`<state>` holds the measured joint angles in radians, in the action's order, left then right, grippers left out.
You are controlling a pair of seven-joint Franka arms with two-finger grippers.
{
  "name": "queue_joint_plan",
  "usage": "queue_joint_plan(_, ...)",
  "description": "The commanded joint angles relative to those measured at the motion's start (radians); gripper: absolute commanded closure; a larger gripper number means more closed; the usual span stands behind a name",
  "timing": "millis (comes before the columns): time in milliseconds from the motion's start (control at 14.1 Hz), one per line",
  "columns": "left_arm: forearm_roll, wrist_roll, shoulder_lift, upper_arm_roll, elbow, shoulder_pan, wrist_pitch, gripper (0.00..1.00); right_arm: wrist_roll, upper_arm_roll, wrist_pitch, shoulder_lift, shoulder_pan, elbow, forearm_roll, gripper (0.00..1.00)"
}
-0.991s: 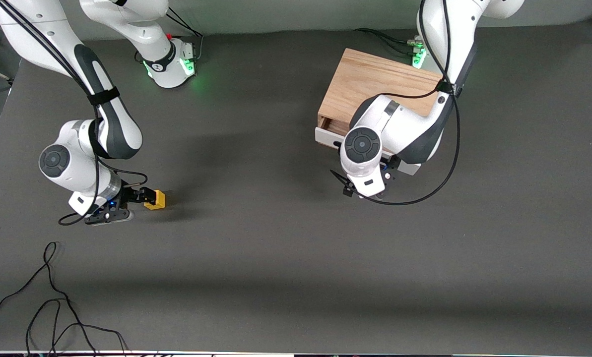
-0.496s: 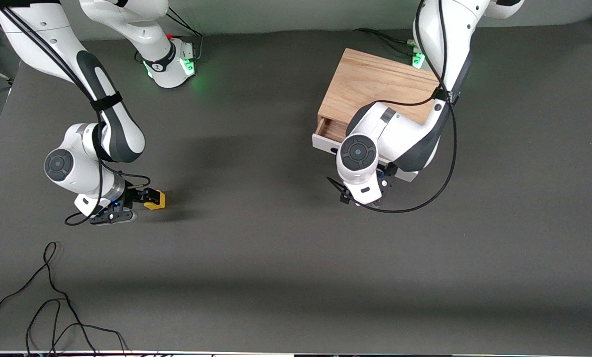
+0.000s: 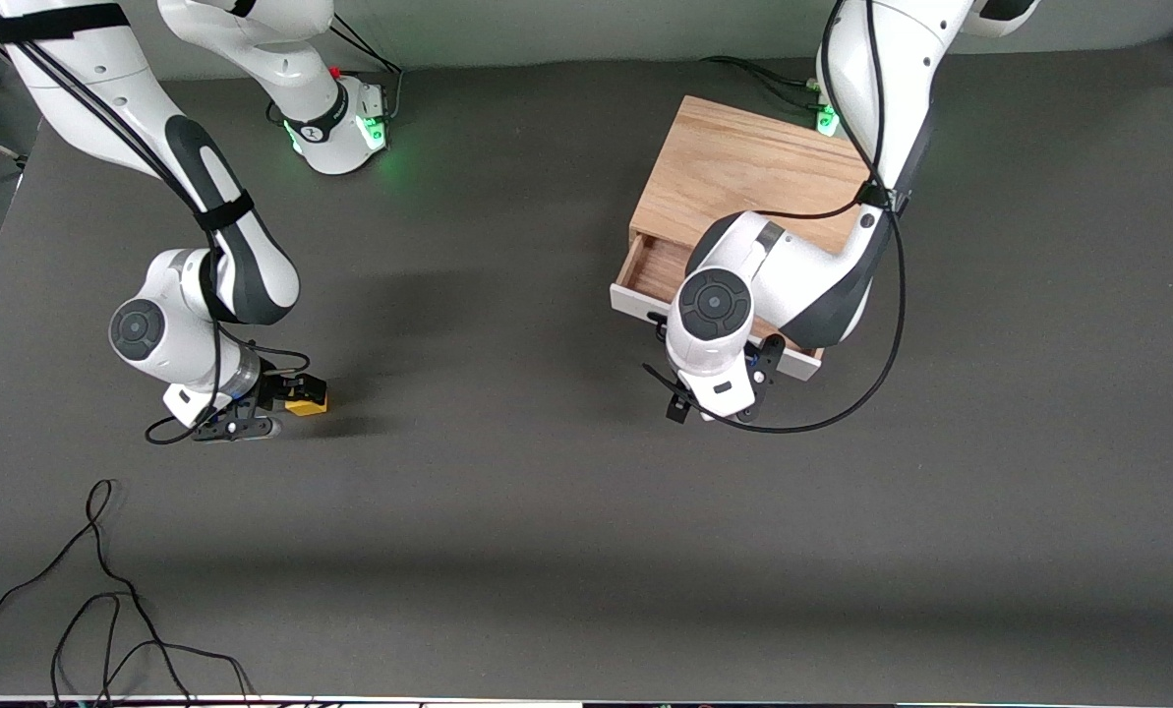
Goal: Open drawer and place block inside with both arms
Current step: 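Pull the drawer open with the left gripper while the right gripper grasps the cube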
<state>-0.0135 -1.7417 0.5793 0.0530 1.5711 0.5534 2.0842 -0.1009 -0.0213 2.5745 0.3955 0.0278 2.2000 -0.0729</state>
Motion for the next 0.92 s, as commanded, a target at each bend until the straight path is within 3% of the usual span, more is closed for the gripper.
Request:
queue_joint_plan(0, -0.011, -0.007, 0.089, -0.005, -0.114, 0.000, 0.152, 0.00, 0.013, 0.001, 0.039, 0.003, 0.004, 0.020, -0.019, 0.00)
queue_joint_plan(354, -0.013, -0.007, 0.102, -0.005, -0.151, -0.007, 0.157, 0.00, 0.004, 0.001, 0.039, 0.003, 0.004, 0.021, -0.019, 0.02)
queue_joint_plan(637, -0.022, -0.002, 0.061, -0.007, -0.151, -0.026, 0.120, 0.00, -0.002, 0.001, 0.039, 0.003, 0.004, 0.021, -0.019, 0.18)
queue_joint_plan(850, -0.020, 0.014, 0.001, -0.004, -0.166, -0.050, 0.012, 0.00, -0.005, 0.001, 0.036, 0.002, 0.004, 0.021, -0.018, 0.32)
